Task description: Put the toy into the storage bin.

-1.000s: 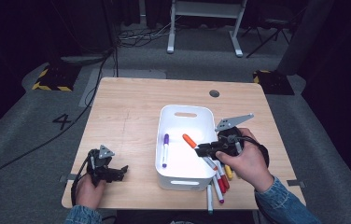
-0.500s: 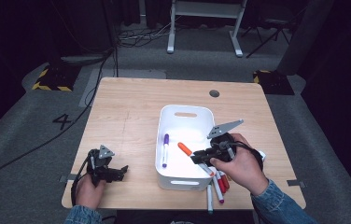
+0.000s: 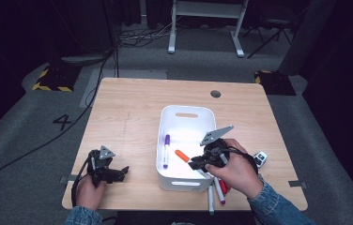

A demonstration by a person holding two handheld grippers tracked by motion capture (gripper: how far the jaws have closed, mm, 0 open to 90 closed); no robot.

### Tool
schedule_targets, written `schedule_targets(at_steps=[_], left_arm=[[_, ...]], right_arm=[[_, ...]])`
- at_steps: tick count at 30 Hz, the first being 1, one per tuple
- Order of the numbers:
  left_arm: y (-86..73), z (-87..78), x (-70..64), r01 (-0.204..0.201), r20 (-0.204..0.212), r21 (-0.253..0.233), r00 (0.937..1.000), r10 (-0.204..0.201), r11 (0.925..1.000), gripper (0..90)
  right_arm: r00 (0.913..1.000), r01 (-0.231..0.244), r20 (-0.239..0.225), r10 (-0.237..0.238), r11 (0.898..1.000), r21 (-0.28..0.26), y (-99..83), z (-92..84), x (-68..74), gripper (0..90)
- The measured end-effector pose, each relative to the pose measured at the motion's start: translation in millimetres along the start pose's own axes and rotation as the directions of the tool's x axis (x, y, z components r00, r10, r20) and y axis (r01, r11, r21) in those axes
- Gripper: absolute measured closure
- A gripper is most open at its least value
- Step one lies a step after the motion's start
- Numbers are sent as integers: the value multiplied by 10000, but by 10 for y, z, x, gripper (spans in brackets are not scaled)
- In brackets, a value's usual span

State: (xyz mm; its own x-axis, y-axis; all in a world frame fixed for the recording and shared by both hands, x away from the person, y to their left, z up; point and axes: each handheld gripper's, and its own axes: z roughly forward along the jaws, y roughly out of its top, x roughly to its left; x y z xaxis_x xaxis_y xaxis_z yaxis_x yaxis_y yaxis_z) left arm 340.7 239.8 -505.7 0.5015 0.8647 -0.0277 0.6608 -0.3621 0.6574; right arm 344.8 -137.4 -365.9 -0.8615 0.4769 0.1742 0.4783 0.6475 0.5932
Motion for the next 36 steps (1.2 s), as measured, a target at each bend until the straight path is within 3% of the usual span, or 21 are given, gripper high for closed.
schedule_targets(at_steps=[9, 13, 16, 21, 28, 29, 36], left_arm=[[0, 0, 0, 1, -2, 0, 10000, -1, 10000, 0], [0, 0, 0, 0, 0, 0, 10000, 0, 10000, 0], [0, 0, 0, 3, 0, -1, 10000, -3, 10000, 0], [0, 0, 0, 3, -2, 0, 10000, -3, 10000, 0], [0, 0, 0, -2, -8, 1, 10000, 2, 10000, 0], [1, 0, 0, 4, -4, 6, 10000, -4, 10000, 0], [0, 0, 0, 0, -1, 0, 10000, 0, 10000, 0]], right_arm=[[9984, 484, 279, -496, 9980, 416, 18, 88, 23, 764], [9990, 405, 169, -412, 9984, 396, 11, 102, 34, 666], [9995, 284, 149, -284, 9996, 23, 11, 69, 33, 620], [9990, 265, 383, -250, 9989, -395, 3, -63, -7, 614], [9968, -191, 752, 269, 9946, -1021, -56, -284, -117, 615], [9963, -38, 845, 136, 9934, -1144, -68, -318, -155, 615], [9890, -528, 1280, 739, 9855, -1610, -160, -567, -312, 622]])
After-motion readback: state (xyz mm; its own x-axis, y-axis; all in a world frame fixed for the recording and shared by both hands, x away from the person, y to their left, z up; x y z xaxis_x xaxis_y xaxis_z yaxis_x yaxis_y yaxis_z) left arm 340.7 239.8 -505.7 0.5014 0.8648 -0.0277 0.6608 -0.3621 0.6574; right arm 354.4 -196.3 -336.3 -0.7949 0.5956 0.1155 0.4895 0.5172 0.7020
